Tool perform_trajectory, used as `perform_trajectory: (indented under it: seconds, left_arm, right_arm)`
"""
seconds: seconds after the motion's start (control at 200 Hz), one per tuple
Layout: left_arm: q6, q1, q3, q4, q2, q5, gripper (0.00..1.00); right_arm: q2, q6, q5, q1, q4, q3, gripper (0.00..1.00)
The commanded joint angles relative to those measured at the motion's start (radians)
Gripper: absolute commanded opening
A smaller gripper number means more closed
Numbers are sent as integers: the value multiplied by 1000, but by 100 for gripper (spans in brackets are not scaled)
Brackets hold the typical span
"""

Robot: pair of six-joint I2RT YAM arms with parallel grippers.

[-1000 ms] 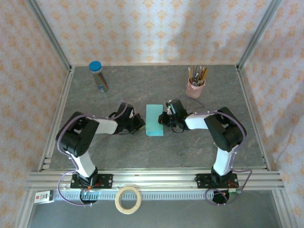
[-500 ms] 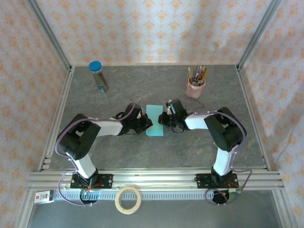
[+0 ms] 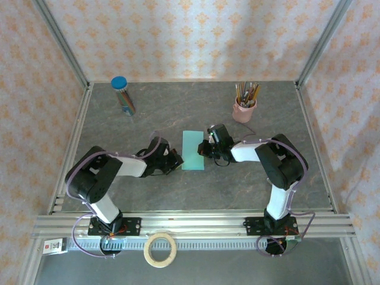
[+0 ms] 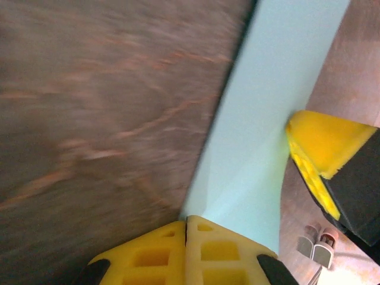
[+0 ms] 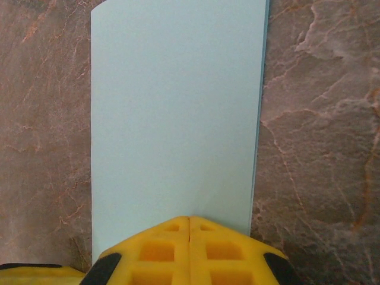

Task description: Fold a paper plane with a square sheet of paper (pick it up from the middle)

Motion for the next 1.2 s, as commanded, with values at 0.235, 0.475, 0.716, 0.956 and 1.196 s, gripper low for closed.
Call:
perform_trajectory:
  seconds: [0.235,0.475,0.716,0.956,1.196]
  left_arm:
    - [42,-34,52,-75,-127,-6,0]
    - [-27,-90,41,23,-2,2,0]
    - [-13,-82,-29,-30,11,-43,0]
    - [63,45,-90,-153,-94,-52,0]
    - [141,120,1,-178,-208,-11,0]
  right_arm:
    - [180,-10,246,-14,-429,-103,1]
    - [175,-9,248,-14,-426,-106,1]
    - [183,-9,252,-15,-425,-99,1]
    - [177,-15,250,-14,-431,-61,1]
    - [140,-56,187,-7,-433,41,1]
